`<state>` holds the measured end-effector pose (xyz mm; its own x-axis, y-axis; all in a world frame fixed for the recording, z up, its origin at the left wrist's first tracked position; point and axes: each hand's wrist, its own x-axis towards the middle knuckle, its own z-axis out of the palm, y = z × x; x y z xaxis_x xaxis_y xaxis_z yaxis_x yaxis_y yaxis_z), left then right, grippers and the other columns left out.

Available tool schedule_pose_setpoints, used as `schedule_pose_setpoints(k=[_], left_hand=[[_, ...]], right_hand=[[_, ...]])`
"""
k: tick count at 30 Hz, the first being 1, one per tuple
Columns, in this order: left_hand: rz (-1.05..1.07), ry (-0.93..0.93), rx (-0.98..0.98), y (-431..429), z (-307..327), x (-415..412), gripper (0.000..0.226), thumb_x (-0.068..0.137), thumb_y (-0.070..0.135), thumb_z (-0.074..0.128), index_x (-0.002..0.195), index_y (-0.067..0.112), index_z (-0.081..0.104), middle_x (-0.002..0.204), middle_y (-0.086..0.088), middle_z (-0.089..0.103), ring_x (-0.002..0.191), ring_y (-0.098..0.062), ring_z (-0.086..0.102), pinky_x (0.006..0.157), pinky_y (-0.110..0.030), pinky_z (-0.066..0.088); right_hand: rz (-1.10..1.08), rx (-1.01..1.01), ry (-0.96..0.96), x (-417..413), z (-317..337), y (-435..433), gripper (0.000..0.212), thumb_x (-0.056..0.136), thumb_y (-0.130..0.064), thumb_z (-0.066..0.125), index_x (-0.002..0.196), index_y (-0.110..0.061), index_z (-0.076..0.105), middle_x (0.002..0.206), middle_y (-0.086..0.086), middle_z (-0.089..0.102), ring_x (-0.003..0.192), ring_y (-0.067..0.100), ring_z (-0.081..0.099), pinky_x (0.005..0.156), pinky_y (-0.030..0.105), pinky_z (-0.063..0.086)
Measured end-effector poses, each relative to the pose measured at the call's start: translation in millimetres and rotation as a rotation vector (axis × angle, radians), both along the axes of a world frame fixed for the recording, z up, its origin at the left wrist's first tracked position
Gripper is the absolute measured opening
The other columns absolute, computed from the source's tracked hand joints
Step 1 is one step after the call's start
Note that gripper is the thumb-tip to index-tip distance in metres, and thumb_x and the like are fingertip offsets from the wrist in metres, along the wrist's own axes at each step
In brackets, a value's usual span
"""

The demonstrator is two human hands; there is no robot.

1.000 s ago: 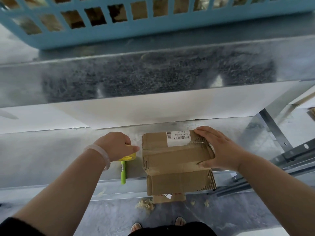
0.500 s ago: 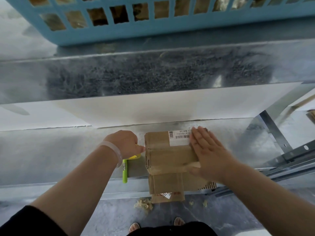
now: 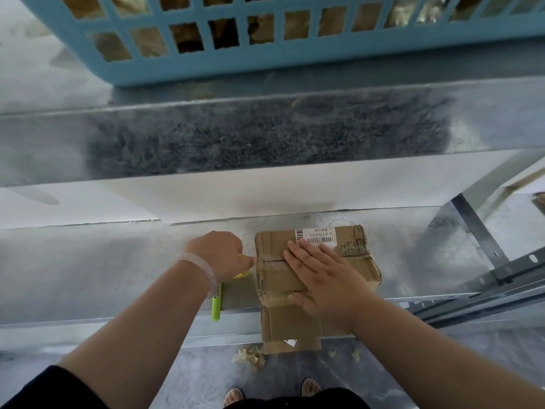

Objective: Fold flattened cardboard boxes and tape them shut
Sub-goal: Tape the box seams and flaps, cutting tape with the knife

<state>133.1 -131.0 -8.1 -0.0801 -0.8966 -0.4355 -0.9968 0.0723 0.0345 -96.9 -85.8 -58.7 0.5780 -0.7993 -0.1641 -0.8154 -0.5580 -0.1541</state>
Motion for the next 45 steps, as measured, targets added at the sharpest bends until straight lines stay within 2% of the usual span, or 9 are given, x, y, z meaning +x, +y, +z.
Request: schedule_pose_setpoints(k=[4, 9, 13, 20, 25, 34, 41, 43, 45], left_hand=[[0.008, 0.012, -0.013, 2, -1, 2, 0.049, 0.088, 0.065, 0.042, 0.091, 0.023, 0.067, 0.087, 0.008, 0.061, 0.086, -0.015, 0.058, 0.081, -0.035, 0.051], [0.024, 0.027, -0.009, 2, -2, 3, 0.048, 0.088, 0.066, 0.042, 0.09, 0.024, 0.066, 0.084, 0.009, 0.06, 0.085, -0.014, 0.057, 0.081, -0.035, 0.051], [0.039, 0.038, -0.011, 3, -3, 4, 0.044, 0.087, 0.064, 0.044, 0.088, 0.025, 0.065, 0.083, 0.009, 0.059, 0.084, -0.013, 0.057, 0.08, -0.035, 0.051], [0.031, 0.109, 0.006, 5, 2, -2, 0.041, 0.089, 0.061, 0.046, 0.086, 0.024, 0.064, 0.084, 0.009, 0.057, 0.085, -0.014, 0.055, 0.075, -0.031, 0.046], [0.002, 0.135, -0.017, 4, 0, -16, 0.041, 0.089, 0.06, 0.046, 0.087, 0.024, 0.064, 0.077, 0.013, 0.052, 0.084, -0.014, 0.053, 0.071, -0.029, 0.041], [0.018, 0.153, 0.003, 3, -6, -23, 0.044, 0.09, 0.058, 0.046, 0.087, 0.019, 0.067, 0.078, 0.009, 0.055, 0.086, -0.017, 0.055, 0.074, -0.03, 0.043], [0.03, 0.156, 0.006, 3, -8, -22, 0.041, 0.089, 0.059, 0.047, 0.083, 0.022, 0.065, 0.079, 0.009, 0.055, 0.086, -0.016, 0.055, 0.073, -0.029, 0.041], [0.035, 0.155, 0.003, 3, -9, -22, 0.04, 0.089, 0.059, 0.047, 0.082, 0.024, 0.064, 0.081, 0.008, 0.055, 0.087, -0.017, 0.054, 0.074, -0.029, 0.041], [0.042, 0.154, 0.001, 2, -9, -23, 0.039, 0.089, 0.059, 0.047, 0.084, 0.024, 0.064, 0.083, 0.008, 0.055, 0.088, -0.017, 0.054, 0.075, -0.029, 0.042]], right_hand=[[0.0, 0.043, 0.033, -15, 8, -7, 0.098, 0.086, -0.081, 0.024, 0.146, -0.026, -0.03, 0.157, -0.006, -0.032, 0.145, 0.012, -0.029, 0.118, 0.035, -0.016], [-0.139, 0.047, 0.057, -34, 13, -27, 0.129, 0.056, -0.101, 0.022, 0.154, -0.026, -0.018, 0.163, -0.004, -0.016, 0.148, 0.016, -0.021, 0.117, 0.039, -0.02], [-0.091, -0.006, 0.018, -36, 13, -31, 0.124, 0.061, -0.094, 0.043, 0.156, -0.025, 0.005, 0.156, -0.002, 0.014, 0.146, 0.02, 0.006, 0.118, 0.035, -0.013], [-0.065, -0.018, 0.047, -48, 16, -34, 0.116, 0.064, -0.092, 0.044, 0.156, -0.029, 0.01, 0.153, -0.001, 0.02, 0.142, 0.022, 0.015, 0.118, 0.035, 0.0], [-0.006, 0.026, 0.137, -62, 24, -36, 0.092, 0.073, -0.089, 0.035, 0.145, -0.058, -0.012, 0.155, 0.005, 0.007, 0.143, 0.029, 0.006, 0.118, 0.043, 0.001], [0.068, 0.003, 0.211, -63, 20, -36, 0.087, 0.072, -0.089, 0.009, 0.146, -0.053, -0.021, 0.161, 0.007, -0.016, 0.146, 0.03, -0.019, 0.102, 0.037, -0.032], [0.07, 0.037, 0.207, -64, 18, -35, 0.087, 0.068, -0.091, -0.005, 0.141, -0.05, -0.032, 0.159, 0.005, -0.031, 0.146, 0.028, -0.027, 0.115, 0.045, -0.023], [0.05, 0.036, 0.149, -65, 18, -35, 0.082, 0.072, -0.085, -0.014, 0.146, -0.05, -0.021, 0.162, 0.002, -0.023, 0.148, 0.024, -0.022, 0.116, 0.042, -0.022], [-0.041, 0.037, 0.009, -65, 20, -37, 0.068, 0.086, -0.074, -0.005, 0.15, -0.052, 0.006, 0.165, -0.005, -0.001, 0.15, 0.017, -0.006, 0.116, 0.032, -0.016]])
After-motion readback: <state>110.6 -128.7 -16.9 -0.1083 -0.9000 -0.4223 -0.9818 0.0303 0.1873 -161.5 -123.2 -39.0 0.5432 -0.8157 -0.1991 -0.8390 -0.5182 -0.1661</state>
